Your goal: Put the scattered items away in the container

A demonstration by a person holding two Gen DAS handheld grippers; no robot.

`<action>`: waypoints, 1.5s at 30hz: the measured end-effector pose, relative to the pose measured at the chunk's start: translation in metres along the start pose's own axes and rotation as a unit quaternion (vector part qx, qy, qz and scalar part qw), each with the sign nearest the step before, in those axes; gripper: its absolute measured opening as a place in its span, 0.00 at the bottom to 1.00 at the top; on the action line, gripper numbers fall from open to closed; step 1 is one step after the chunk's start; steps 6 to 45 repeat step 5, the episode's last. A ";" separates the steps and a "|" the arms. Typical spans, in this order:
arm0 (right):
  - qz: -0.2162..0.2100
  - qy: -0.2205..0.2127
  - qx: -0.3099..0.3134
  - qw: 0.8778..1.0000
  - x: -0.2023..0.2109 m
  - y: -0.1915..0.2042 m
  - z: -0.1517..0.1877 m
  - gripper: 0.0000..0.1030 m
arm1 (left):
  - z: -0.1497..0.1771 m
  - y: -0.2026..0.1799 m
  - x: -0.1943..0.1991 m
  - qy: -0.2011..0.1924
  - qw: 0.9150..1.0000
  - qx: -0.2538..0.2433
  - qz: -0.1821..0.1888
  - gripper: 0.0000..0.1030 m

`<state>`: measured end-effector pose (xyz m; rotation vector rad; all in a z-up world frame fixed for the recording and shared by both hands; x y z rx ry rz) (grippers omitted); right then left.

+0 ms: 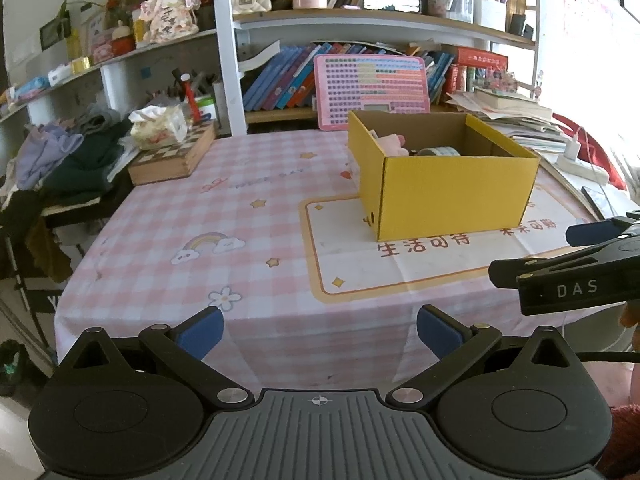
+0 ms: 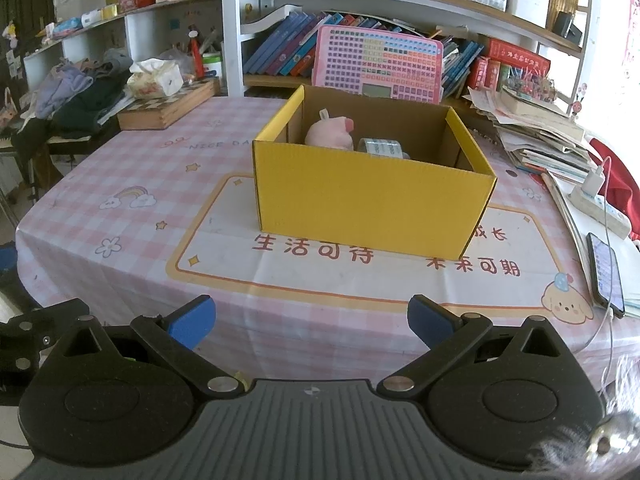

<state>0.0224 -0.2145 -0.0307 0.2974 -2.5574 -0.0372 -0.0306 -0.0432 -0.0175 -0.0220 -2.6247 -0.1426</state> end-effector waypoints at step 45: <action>0.001 0.005 0.000 1.000 -0.002 0.001 0.000 1.00 | 0.000 0.000 0.000 0.000 1.000 0.002 0.001 1.00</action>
Point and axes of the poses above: each gripper's, at about its wrist camera, not at the fingertips, and x roughly against the way its jaws point, y to its left, z to its underside, the point moved 1 cm from there along -x, roughly the way its jaws point, and after that the axes turned 9 degrees about -y, right-handed, at the moved point
